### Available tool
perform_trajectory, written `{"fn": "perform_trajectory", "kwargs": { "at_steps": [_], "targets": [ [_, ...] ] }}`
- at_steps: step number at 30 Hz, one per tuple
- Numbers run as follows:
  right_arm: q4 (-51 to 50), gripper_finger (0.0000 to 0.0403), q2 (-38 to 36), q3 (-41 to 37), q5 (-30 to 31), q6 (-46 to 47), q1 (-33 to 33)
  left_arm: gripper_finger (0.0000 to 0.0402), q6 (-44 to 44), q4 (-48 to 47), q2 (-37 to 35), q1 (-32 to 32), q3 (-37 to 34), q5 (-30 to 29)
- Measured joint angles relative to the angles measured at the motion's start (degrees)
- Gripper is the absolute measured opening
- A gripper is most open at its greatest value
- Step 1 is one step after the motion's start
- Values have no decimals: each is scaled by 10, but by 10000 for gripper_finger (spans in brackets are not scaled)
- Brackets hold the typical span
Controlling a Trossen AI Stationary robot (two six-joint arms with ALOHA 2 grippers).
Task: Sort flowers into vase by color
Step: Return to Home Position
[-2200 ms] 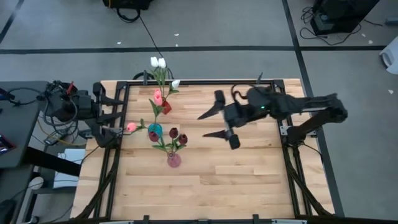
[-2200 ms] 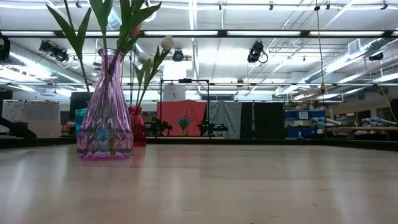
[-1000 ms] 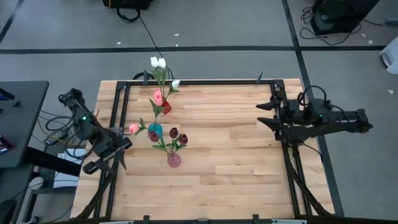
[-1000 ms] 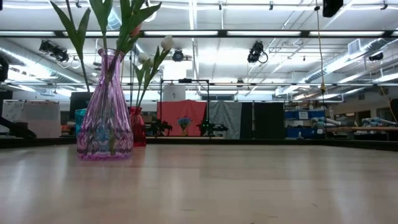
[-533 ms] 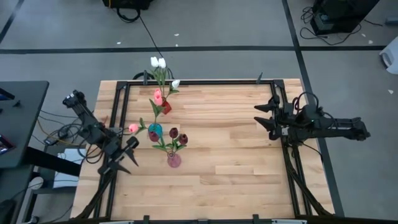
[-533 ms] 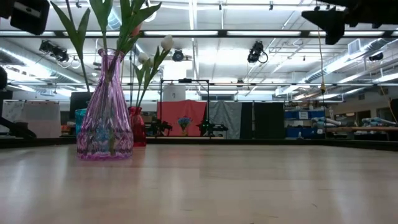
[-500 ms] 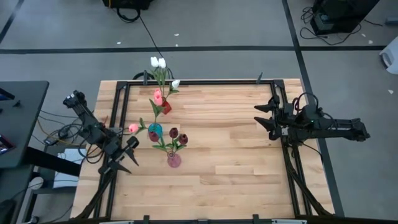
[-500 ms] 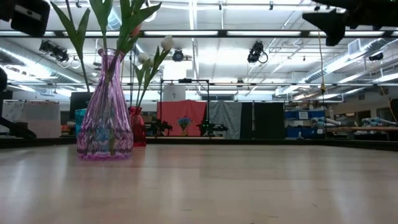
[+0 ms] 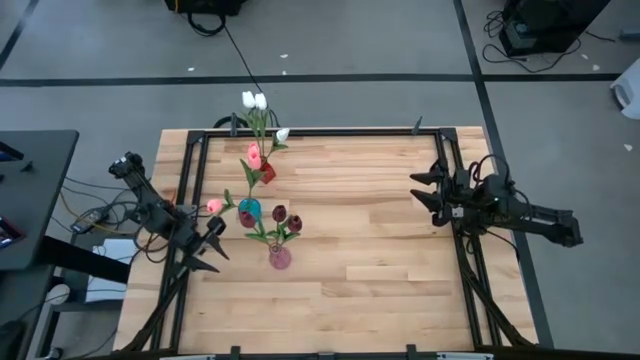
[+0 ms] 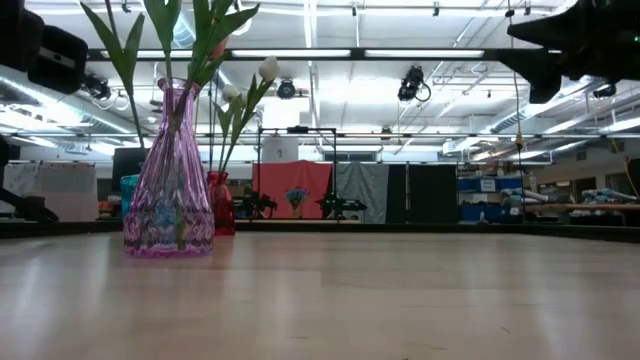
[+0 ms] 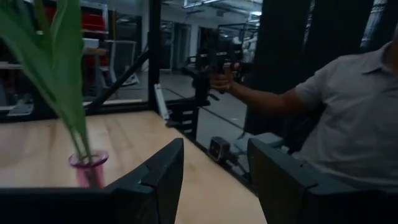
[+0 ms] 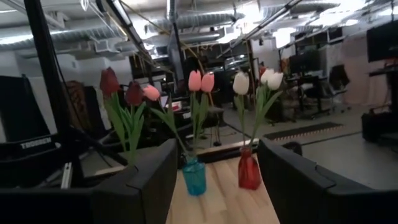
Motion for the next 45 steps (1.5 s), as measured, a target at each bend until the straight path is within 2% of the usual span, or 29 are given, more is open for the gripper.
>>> {"fn": "perform_trajectory", "kwargs": {
  "at_steps": [9, 18, 22, 25, 29, 35, 39, 45],
  "targets": [
    [59, 232, -7, -66, -72, 52, -44, 183, -2, -27, 0, 0, -3, -47],
    [58, 231, 0, -65, -71, 45, -65, 183, 4, -4, 8, 0, -13, -79],
    [58, 231, 15, -65, -71, 48, -92, 177, 38, -1, 10, 9, -13, -141],
    [58, 231, 38, -65, -87, 53, -123, 160, 57, 0, 10, 34, -13, -158],
    [79, 231, 84, -65, -132, 70, -171, 129, 60, 0, 10, 90, -13, -148],
    [164, 231, 173, -65, -204, 79, -241, 90, 62, 0, 10, 191, -13, -64],
    [233, 231, 232, -65, -252, 75, -291, 78, 71, 1, 10, 250, -13, -24],
    [289, 231, 281, -65, -325, 75, -374, 76, 60, -9, 10, 298, -14, -21]
  ]
}}
